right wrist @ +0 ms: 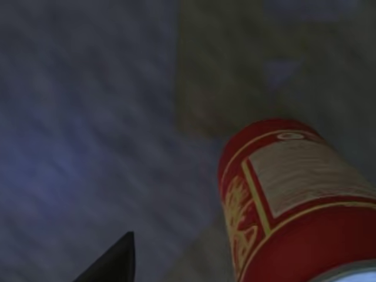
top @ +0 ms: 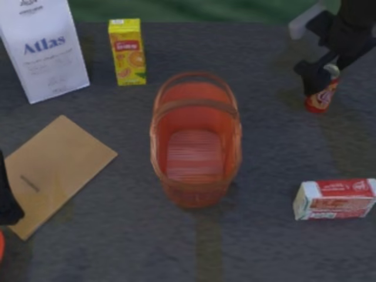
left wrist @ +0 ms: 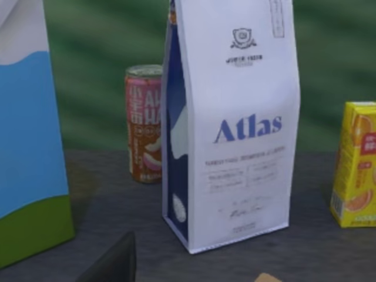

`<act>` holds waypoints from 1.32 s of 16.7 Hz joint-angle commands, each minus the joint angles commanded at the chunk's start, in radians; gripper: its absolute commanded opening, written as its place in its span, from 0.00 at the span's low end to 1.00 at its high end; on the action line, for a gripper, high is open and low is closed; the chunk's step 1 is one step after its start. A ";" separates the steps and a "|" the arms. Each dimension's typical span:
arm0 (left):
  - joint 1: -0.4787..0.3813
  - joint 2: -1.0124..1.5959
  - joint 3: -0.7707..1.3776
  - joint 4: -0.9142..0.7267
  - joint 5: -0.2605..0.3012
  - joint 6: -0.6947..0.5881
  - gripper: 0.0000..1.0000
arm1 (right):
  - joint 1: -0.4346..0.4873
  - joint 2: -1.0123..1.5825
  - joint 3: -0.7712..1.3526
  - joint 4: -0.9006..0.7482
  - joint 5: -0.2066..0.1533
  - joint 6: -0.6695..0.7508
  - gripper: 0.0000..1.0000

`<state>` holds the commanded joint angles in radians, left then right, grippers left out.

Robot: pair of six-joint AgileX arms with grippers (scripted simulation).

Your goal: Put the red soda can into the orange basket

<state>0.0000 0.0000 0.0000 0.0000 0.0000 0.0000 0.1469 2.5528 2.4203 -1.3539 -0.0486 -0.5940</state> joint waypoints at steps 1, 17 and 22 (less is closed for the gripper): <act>0.000 0.000 0.000 0.000 0.000 0.000 1.00 | 0.001 -0.001 -0.035 0.034 0.000 0.001 1.00; 0.000 0.000 0.000 0.000 0.000 0.000 1.00 | 0.004 -0.002 -0.105 0.104 0.000 0.004 0.32; 0.000 0.000 0.000 0.000 0.000 0.000 1.00 | 0.004 -0.002 -0.105 0.104 0.000 0.004 0.00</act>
<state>0.0000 0.0000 0.0000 0.0000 0.0000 0.0000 0.1512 2.5511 2.3155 -1.2502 -0.0483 -0.5898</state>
